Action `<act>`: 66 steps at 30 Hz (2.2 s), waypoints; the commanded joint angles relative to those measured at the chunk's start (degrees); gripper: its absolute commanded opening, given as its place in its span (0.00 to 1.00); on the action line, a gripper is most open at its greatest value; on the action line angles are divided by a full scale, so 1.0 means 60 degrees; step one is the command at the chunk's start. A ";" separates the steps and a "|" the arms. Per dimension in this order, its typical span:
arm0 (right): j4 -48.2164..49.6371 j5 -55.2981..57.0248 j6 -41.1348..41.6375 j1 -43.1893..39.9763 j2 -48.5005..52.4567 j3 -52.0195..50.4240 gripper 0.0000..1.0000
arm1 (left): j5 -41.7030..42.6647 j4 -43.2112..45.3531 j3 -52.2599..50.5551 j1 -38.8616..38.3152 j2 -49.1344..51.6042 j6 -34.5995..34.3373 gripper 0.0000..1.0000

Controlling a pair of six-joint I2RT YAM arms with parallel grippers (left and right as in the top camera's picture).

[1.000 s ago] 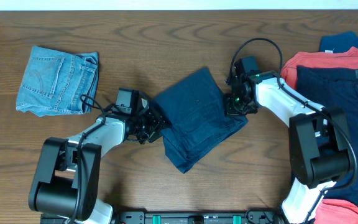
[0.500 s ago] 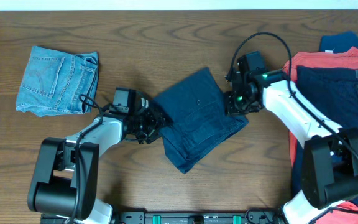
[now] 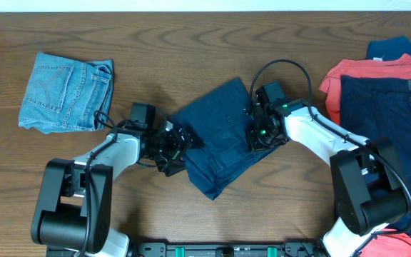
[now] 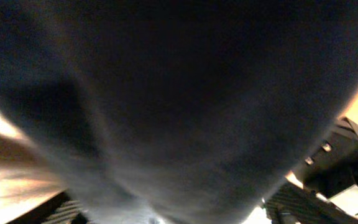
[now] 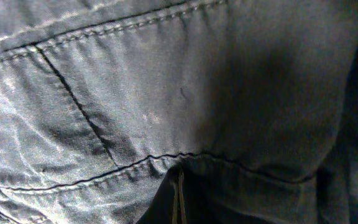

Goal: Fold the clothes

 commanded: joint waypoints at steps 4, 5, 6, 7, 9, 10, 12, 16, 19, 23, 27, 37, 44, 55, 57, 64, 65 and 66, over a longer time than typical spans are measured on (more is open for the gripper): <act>-0.0015 0.0353 0.0280 -0.0073 0.0477 -0.0284 0.01 | -0.2696 0.1020 -0.0525 -0.0787 0.0619 -0.0404 0.93; -0.0015 0.0350 0.0280 -0.0066 0.0477 -0.0284 0.01 | -0.2925 0.1392 -0.0525 -0.0922 0.0674 -0.0484 0.93; -0.0018 0.0350 0.0280 -0.0058 0.0477 -0.0284 0.01 | -0.3184 0.1650 -0.0525 -0.1056 0.0732 -0.0659 0.93; -0.0015 0.0350 0.0280 -0.0055 0.0477 -0.0284 0.01 | -0.3464 0.1818 -0.0525 -0.1188 0.0794 -0.0900 0.93; -0.0018 0.0350 0.0280 -0.0058 0.0477 -0.0284 0.01 | -0.3781 0.2200 -0.0525 -0.1421 0.0896 -0.1202 0.93; -0.0025 0.0350 0.0277 -0.0066 0.0477 -0.0284 0.01 | -0.3905 0.2371 -0.0525 -0.1526 0.0929 -0.1326 0.93; -0.0062 0.0350 0.0277 -0.0066 0.0477 -0.0284 0.01 | -0.4273 0.2656 -0.0525 -0.1752 0.0936 -0.1636 0.90; -0.0171 0.0350 0.0277 -0.0066 0.0477 -0.0284 0.01 | -0.4798 0.2703 -0.0525 -0.1963 0.0936 -0.1887 0.66; -0.0222 0.0353 0.0277 -0.0066 0.0477 -0.0284 0.01 | -0.4830 0.2685 -0.0525 -0.1967 0.0936 -0.1883 0.43; -0.0310 0.0346 0.0280 -0.0076 0.0466 -0.0284 0.01 | -0.4819 0.2718 -0.0521 -0.1967 0.0936 -0.1526 0.31; -0.0568 -0.0291 0.0273 -0.0084 0.0284 -0.0259 0.01 | -0.4564 0.2714 -0.0521 -0.1938 0.0896 -0.1053 0.28; 0.0073 -0.0328 0.0244 -0.0091 -0.0033 -0.0240 0.01 | -0.4419 0.2718 -0.0521 -0.1894 0.0896 -0.1096 0.73; 0.0233 -0.0215 0.0248 -0.0091 -0.0029 -0.0259 0.01 | -0.3898 0.2725 -0.0521 -0.0933 0.0896 -0.0973 0.77; 0.0160 -0.0211 0.0240 -0.0091 -0.0029 -0.0291 0.01 | -0.4550 0.3555 -0.0521 -0.1464 0.0922 -0.0958 0.82; 0.0138 -0.0127 0.0244 -0.0091 -0.0029 -0.0291 0.01 | -0.4721 0.3526 -0.0521 -0.1668 0.0925 -0.0994 0.82; 0.0076 -0.0073 0.0240 -0.0080 -0.0029 -0.0291 0.01 | -0.5133 0.3778 -0.0521 -0.1861 0.1322 -0.1239 0.59; 0.0047 -0.0073 0.0240 -0.0076 -0.0029 -0.0291 0.01 | -0.5151 0.3938 -0.0521 -0.1869 0.1435 -0.1239 0.55; 0.0015 -0.0073 0.0233 -0.0073 -0.0029 -0.0291 0.01 | -0.5147 0.4135 -0.0521 -0.1883 0.1559 -0.1239 0.53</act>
